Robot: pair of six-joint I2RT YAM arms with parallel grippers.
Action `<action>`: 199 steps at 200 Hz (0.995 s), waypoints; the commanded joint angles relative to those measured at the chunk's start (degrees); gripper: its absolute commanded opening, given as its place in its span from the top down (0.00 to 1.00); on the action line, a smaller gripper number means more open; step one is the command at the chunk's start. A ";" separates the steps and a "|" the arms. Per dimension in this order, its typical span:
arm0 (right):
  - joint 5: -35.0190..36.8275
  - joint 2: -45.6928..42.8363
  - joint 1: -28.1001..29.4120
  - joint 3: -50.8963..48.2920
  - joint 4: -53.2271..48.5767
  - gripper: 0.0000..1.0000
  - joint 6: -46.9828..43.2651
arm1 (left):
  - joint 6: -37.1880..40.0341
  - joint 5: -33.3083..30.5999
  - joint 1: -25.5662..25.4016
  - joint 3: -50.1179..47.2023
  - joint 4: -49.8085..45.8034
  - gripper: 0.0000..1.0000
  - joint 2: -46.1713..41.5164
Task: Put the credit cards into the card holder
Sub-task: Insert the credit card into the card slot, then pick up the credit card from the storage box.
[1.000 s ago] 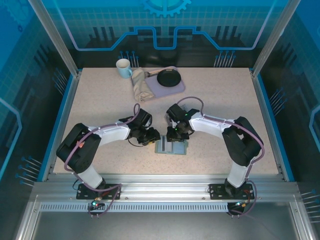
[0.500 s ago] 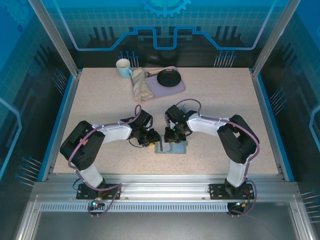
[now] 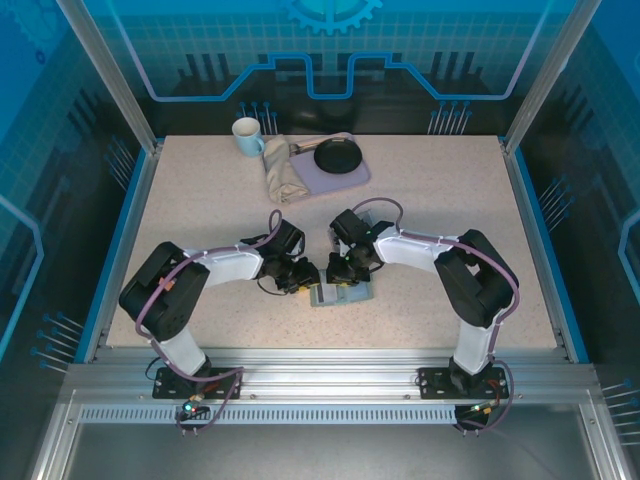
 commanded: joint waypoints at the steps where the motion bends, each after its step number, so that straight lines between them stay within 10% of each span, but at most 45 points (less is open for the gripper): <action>1: 1.63 -3.55 0.25 -0.13 -3.28 0.73 -0.23 | -0.62 -1.13 -0.65 -1.50 -0.33 0.70 -1.16; 79: 16.35 -10.74 -3.91 8.41 -13.32 0.58 -10.92 | 0.82 -5.39 -0.18 1.84 -5.05 0.64 -6.09; 199: 27.34 11.68 -2.88 35.59 -26.19 0.67 -22.37 | -6.60 0.58 5.92 12.51 -1.44 0.59 3.40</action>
